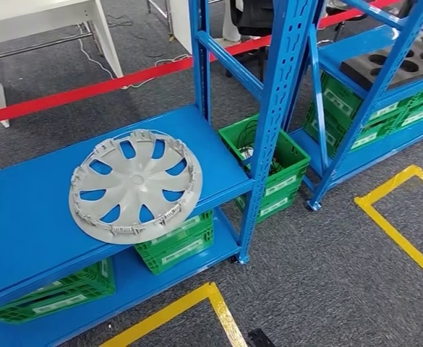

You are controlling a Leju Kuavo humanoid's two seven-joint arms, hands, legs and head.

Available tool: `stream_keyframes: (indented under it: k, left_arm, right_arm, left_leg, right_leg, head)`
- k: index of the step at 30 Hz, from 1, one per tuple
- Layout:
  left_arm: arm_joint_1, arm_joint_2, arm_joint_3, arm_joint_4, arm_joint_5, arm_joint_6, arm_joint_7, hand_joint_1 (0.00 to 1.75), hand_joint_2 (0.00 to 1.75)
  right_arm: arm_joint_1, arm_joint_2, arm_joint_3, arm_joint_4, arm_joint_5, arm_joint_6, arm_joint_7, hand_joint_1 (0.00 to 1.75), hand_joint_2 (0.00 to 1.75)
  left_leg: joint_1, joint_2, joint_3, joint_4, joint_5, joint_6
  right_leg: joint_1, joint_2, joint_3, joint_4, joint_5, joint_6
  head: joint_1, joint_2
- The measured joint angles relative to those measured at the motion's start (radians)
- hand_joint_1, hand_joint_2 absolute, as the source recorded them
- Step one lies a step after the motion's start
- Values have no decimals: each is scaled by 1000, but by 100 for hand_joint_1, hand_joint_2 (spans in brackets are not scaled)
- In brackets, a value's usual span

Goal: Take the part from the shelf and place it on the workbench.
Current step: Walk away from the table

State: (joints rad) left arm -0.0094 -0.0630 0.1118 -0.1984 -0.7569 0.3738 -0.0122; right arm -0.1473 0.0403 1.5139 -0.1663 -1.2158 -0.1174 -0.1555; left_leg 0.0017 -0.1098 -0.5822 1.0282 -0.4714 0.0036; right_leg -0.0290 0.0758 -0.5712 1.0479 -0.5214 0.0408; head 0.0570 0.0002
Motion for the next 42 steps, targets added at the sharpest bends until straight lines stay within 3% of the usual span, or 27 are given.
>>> stream_keyframes:
  k: [1,3,5,7,9,10,11,13,15,16,19,28,42]
  left_arm:
    - [0,1,0,0,0,1,0,0,0]
    - [4,2,0,0,-1,2,0,0,0]
    - [7,2,0,0,-3,2,0,0,0]
    - [4,1,0,0,-4,2,0,0,0]
    - [2,0,0,0,-4,0,0,0,0]
    - [3,0,0,0,-4,-2,-1,0,0]
    - [4,0,0,0,-2,-6,-2,0,0]
    - [6,0,0,0,4,-23,-5,0,0]
    - [5,0,0,0,14,-52,-6,0,0]
    - [5,0,0,0,18,-66,-6,0,0]
    - [7,-4,0,0,23,-86,-6,0,0]
    - [5,-7,16,0,47,-103,-3,0,0]
    - [5,-5,21,0,25,-108,7,0,0]
  right_arm:
    - [1,0,0,0,0,1,0,0,0]
    - [2,0,0,0,-1,1,-2,0,0]
    - [2,0,0,0,-3,1,-6,0,0]
    - [3,0,0,0,-3,1,-9,0,0]
    - [7,0,0,0,-4,1,-9,0,0]
    - [8,-1,0,0,-5,1,-9,0,0]
    - [7,-1,0,0,-5,1,-9,0,0]
    - [3,-1,0,0,-7,1,-8,0,0]
    - [-2,-1,-1,0,-9,0,0,0,0]
    - [-4,-1,-1,0,-9,-1,5,0,0]
    - [-4,-1,-1,0,-9,-3,14,0,0]
    - [-4,-1,-4,0,-18,-6,38,0,0]
    - [-4,-1,-10,0,0,-1,3,0,0]
  left_leg:
    - [1,-11,-4,1,1,-6]
    - [4,-21,-7,2,2,-15]
    - [3,22,-25,44,-24,-25]
    - [3,79,-79,156,-79,-32]
    - [6,97,-133,262,-114,-35]
    - [7,100,-139,272,-107,-34]
    - [7,101,-125,244,-81,-32]
    - [3,106,-61,118,-17,-21]
    - [-2,114,-12,22,8,-11]
    - [-4,117,-4,5,6,-13]
    - [-3,117,-1,-2,5,-23]
    - [-4,118,1,-2,0,-9]
    - [-3,118,2,-2,0,-8]
  right_leg:
    - [1,5,6,-4,-5,-6]
    - [2,-17,12,-7,-3,-20]
    - [1,-42,19,-12,-2,-33]
    - [3,-71,24,-14,-6,-43]
    - [7,-104,28,-14,-11,-47]
    - [8,-115,30,-14,-14,-47]
    - [9,-124,33,-14,-16,-45]
    - [10,-133,39,-15,-21,-40]
    - [13,-138,42,-14,-26,-32]
    - [15,-138,41,-15,-28,-30]
    - [17,-137,44,-21,-29,-31]
    - [16,-135,54,-39,-22,-17]
    - [17,-135,57,-40,-22,-15]
  head:
    - [0,0]
    - [-1,0]
    - [-8,0]
    - [-15,0]
    - [-16,0]
    - [-16,0]
    - [-16,0]
    - [-15,0]
    - [-15,0]
    - [-15,0]
    - [-14,0]
    - [-14,0]
    - [-14,0]
